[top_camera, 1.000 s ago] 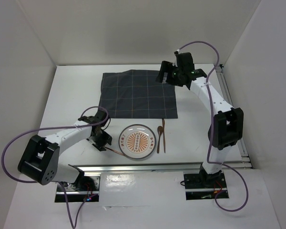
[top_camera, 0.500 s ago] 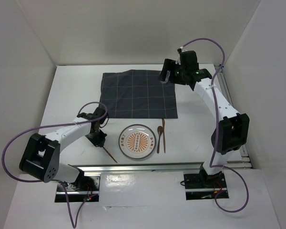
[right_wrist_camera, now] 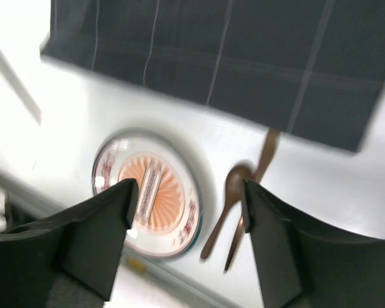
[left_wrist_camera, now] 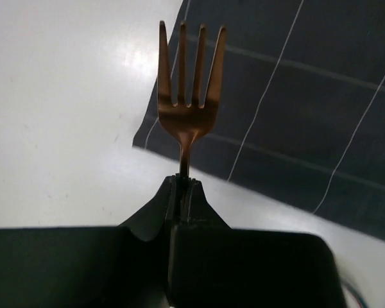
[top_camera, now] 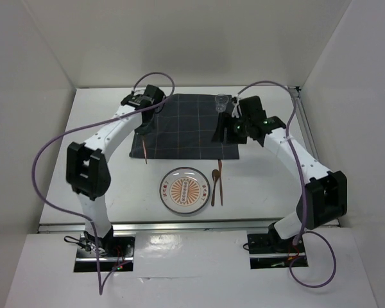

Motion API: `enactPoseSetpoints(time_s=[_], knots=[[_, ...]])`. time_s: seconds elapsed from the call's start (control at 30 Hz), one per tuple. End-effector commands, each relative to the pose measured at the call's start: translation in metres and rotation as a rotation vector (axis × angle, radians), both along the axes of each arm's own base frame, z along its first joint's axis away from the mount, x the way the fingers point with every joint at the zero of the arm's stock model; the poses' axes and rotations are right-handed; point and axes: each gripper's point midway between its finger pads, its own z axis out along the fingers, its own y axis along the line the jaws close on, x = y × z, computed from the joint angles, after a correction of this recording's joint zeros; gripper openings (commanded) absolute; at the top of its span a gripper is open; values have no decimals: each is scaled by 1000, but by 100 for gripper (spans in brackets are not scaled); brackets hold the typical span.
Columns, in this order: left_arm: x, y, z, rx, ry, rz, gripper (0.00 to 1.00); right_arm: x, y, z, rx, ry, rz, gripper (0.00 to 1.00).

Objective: Set the dinner table for one person

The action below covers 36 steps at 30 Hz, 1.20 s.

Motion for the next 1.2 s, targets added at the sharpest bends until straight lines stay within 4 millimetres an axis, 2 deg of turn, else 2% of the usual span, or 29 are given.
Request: enactPoseSetpoints(time_s=[0.0,0.03,0.07,0.1,0.13,0.17,0.2,0.23,0.27,0.3,0.37,0.4,0.47,0.5,0.53,0.67,0.7,0.77,0.8,0.87,0.9,0.93,0.97,1.07,1.17], knots=[[26,12,4,149,45,-54,0,-46,25,-7,76,66,89,72],[44,6,1,148,33,-61,0,-60,26,-25,82,118,97,69],[49,4,0,149,34,-62,0,-70,31,-29,105,142,118,68],[56,6,-2,158,37,-70,0,-73,33,-33,131,158,101,60],[70,1,7,147,-8,-77,0,-85,34,-45,137,194,105,57],[78,-3,-3,148,5,-95,0,-90,37,-51,146,213,109,54],[87,-3,-5,136,0,-112,0,-91,38,-51,162,217,92,50],[97,-3,0,125,-19,-119,0,-100,38,-61,156,249,90,49],[103,-5,-2,126,-26,-126,0,-100,41,-60,159,242,100,49],[109,-1,-16,131,0,-130,0,-103,40,-65,160,263,88,49],[119,-1,-20,121,-6,-134,0,-103,41,-65,165,268,81,49],[126,0,-32,115,3,-140,0,-106,41,-69,153,273,82,49],[132,-4,-41,108,3,-155,0,-106,41,-68,157,278,75,49],[135,-2,-53,102,19,-151,0,-107,39,-74,141,296,66,49],[135,0,-53,106,13,-136,0,-108,43,-74,138,299,79,52],[145,-3,-81,109,26,-136,0,-117,49,-84,100,320,108,58],[148,-4,-83,108,19,-136,0,-121,47,-93,88,345,105,58],[149,-4,-99,119,47,-146,0,-126,54,-98,88,342,141,61],[151,-4,-99,122,43,-154,1,-129,53,-107,75,367,137,64],[151,-10,-102,96,55,-169,14,-128,59,-115,77,379,154,67],[146,-10,-107,92,76,-174,30,-129,58,-119,71,391,152,69],[144,-12,-100,78,73,-190,36,-128,59,-127,62,409,149,69],[138,-10,-103,82,92,-190,46,-128,59,-131,56,420,148,69],[131,-10,-84,67,75,-195,56,-130,67,-134,67,419,167,69],[124,-7,-59,64,53,-174,58,-124,68,-138,64,402,150,68]])
